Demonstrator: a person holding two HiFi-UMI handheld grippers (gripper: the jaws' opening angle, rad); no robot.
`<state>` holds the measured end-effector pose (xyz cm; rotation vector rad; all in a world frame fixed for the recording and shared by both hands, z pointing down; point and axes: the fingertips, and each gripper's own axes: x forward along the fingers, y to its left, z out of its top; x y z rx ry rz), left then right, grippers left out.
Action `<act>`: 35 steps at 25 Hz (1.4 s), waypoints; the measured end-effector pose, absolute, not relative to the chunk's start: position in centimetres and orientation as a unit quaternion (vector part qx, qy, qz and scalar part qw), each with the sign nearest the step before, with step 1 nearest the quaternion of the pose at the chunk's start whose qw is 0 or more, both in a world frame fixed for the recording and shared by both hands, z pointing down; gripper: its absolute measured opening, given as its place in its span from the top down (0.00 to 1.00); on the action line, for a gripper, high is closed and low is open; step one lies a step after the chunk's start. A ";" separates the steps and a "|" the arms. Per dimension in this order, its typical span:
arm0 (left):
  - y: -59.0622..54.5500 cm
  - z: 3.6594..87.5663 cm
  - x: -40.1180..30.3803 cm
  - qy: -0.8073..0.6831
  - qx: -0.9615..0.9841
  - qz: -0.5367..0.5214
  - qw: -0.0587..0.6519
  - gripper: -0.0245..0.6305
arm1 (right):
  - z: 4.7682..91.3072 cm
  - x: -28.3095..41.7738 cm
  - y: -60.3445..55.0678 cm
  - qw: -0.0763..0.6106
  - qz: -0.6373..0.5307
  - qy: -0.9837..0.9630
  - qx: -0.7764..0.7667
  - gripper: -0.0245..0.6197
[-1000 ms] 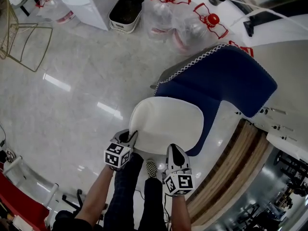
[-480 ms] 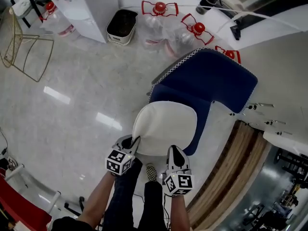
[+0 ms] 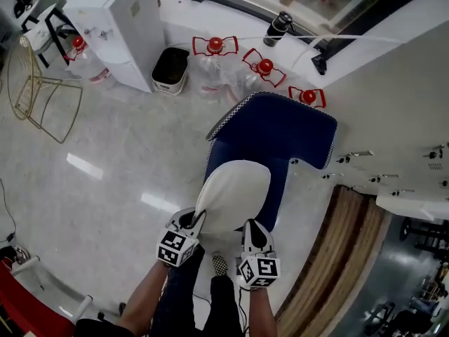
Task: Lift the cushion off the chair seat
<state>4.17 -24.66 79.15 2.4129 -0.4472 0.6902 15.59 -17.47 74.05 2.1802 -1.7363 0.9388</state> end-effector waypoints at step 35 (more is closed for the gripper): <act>-9.5 39.1 0.2 -0.277 0.939 0.188 0.084 0.90 | 39.6 17.1 -2.8 0.048 0.143 -0.693 0.705 0.91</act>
